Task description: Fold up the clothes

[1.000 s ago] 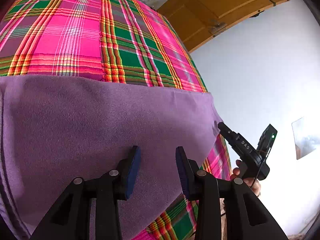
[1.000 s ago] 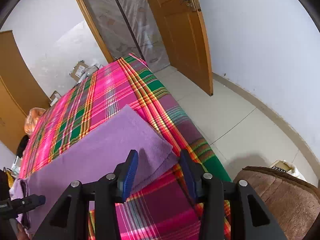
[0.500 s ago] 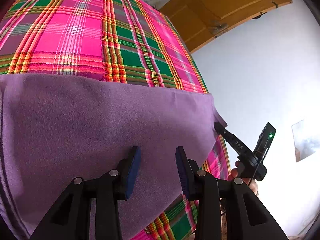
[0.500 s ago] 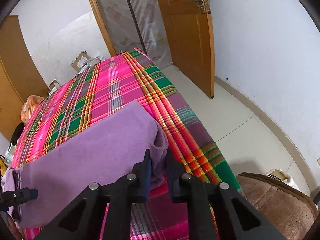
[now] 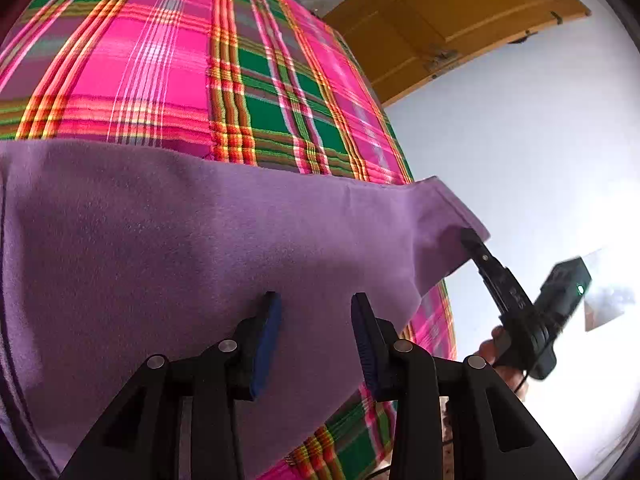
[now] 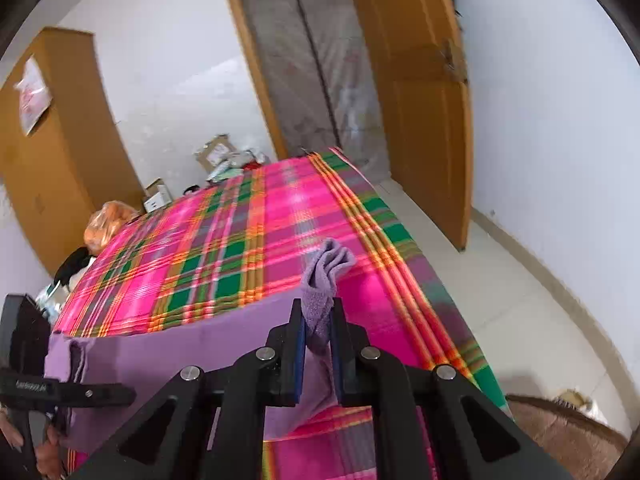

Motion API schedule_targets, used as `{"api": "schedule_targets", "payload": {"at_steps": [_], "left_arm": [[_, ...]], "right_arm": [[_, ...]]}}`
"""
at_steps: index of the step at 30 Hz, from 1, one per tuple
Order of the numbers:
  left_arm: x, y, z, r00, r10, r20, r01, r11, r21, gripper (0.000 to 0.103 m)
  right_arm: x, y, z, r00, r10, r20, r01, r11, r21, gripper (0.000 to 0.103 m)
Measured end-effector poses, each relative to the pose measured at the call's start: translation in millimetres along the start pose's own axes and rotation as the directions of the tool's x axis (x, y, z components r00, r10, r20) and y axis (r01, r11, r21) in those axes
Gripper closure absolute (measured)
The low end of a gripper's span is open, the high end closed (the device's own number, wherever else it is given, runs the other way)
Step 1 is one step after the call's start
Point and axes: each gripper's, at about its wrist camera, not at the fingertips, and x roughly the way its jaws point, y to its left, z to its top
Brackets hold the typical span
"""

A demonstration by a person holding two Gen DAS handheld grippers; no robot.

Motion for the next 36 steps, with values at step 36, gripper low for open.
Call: {"api": "schedule_targets", "payload": {"at_steps": [36], "left_arm": [[5, 10, 27, 0.956, -0.288, 0.046, 0.291, 0.929, -0.231, 0.047]], "right_arm": [[4, 135, -68, 0.953, 0.252, -0.17, -0.298, 0.885, -0.359, 0.092]]}}
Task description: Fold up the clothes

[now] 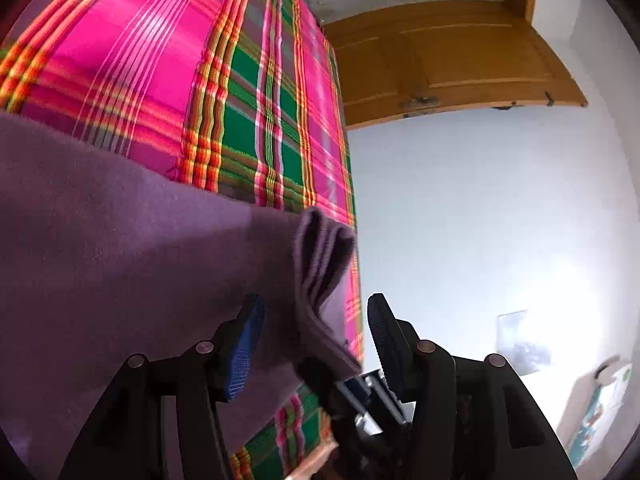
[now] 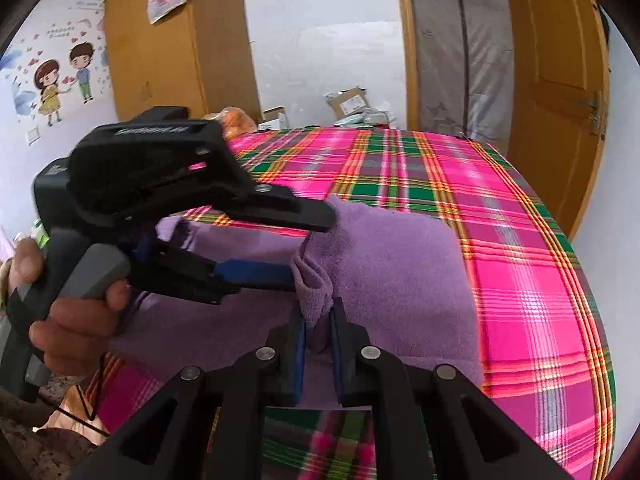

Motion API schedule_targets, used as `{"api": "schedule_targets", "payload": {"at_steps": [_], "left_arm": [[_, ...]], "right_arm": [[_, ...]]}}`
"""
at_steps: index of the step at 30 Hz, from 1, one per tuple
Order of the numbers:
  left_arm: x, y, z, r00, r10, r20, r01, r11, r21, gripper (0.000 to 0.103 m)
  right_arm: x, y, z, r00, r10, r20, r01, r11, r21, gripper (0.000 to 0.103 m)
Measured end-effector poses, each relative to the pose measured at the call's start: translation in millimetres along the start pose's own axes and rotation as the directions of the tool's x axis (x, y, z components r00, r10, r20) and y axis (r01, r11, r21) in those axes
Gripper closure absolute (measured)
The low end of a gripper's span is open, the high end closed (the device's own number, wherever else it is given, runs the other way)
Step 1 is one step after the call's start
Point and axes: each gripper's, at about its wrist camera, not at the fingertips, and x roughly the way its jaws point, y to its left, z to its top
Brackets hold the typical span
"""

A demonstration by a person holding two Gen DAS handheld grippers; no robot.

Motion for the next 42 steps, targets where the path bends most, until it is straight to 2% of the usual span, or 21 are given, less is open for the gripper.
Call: {"api": "schedule_targets", "payload": {"at_steps": [3, 9, 12, 14, 15, 18, 21, 22, 23, 26, 28, 33, 37, 42], "left_arm": [[3, 3, 1, 0.999, 0.032, -0.017, -0.032, 0.999, -0.004, 0.048], [5, 10, 6, 0.999, 0.034, -0.03, -0.035, 0.999, -0.034, 0.05], [3, 11, 7, 0.999, 0.035, -0.028, -0.036, 0.999, -0.02, 0.069], [-2, 13, 7, 0.999, 0.05, -0.017, -0.05, 0.999, -0.012, 0.089], [-2, 13, 7, 0.998, 0.055, -0.01, -0.056, 0.998, -0.01, 0.091], [-5, 12, 8, 0.999, 0.046, -0.003, -0.047, 0.999, -0.008, 0.092], [-6, 11, 9, 0.999, 0.042, 0.011, -0.042, 0.999, -0.006, 0.093], [-8, 11, 10, 0.999, 0.039, 0.017, -0.039, 0.999, -0.007, 0.094], [-9, 11, 11, 0.999, 0.035, 0.023, -0.034, 0.999, -0.007, 0.094], [-11, 9, 12, 0.999, 0.025, 0.036, -0.024, 1.0, -0.009, 0.094], [-12, 8, 13, 0.999, 0.018, 0.041, -0.018, 1.0, -0.009, 0.094], [-16, 5, 11, 0.999, -0.008, 0.05, 0.009, 1.0, -0.015, 0.094], [-20, 0, 9, 0.998, -0.048, 0.039, 0.049, 0.999, -0.022, 0.094], [-31, -13, 7, 0.996, -0.071, 0.053, 0.071, 0.997, 0.002, 0.094]], "right_arm": [[0, 9, 0, 1.0, 0.019, 0.002, -0.019, 1.0, -0.025, 0.092], [-2, 20, -2, 0.998, 0.055, 0.002, -0.055, 0.998, -0.034, 0.092], [-2, 23, -2, 0.998, 0.068, -0.004, -0.068, 0.997, -0.028, 0.091], [-1, 23, -1, 0.998, 0.069, -0.006, -0.069, 0.997, -0.021, 0.091], [-1, 23, -1, 0.998, 0.07, -0.008, -0.07, 0.997, -0.016, 0.091], [-5, 22, -1, 0.997, 0.074, -0.011, -0.074, 0.997, 0.004, 0.09], [-11, 18, -2, 0.997, 0.078, -0.014, -0.078, 0.997, 0.012, 0.077], [-14, 15, -3, 0.997, 0.077, -0.01, -0.076, 0.997, 0.015, 0.068], [-18, 11, -5, 0.998, 0.07, -0.005, -0.07, 0.997, 0.02, 0.063], [-30, -4, -9, 0.999, 0.033, 0.018, -0.034, 0.998, 0.053, 0.063], [-37, -14, -13, 0.999, -0.019, 0.028, 0.017, 0.997, 0.071, 0.06], [-46, -31, -27, 0.993, -0.12, 0.012, 0.118, 0.989, 0.094, 0.054], [-40, -30, -33, 0.988, -0.154, -0.011, 0.154, 0.986, 0.058, 0.053], [-25, -27, -35, 0.987, -0.157, -0.042, 0.158, 0.986, 0.042, 0.052]]}}
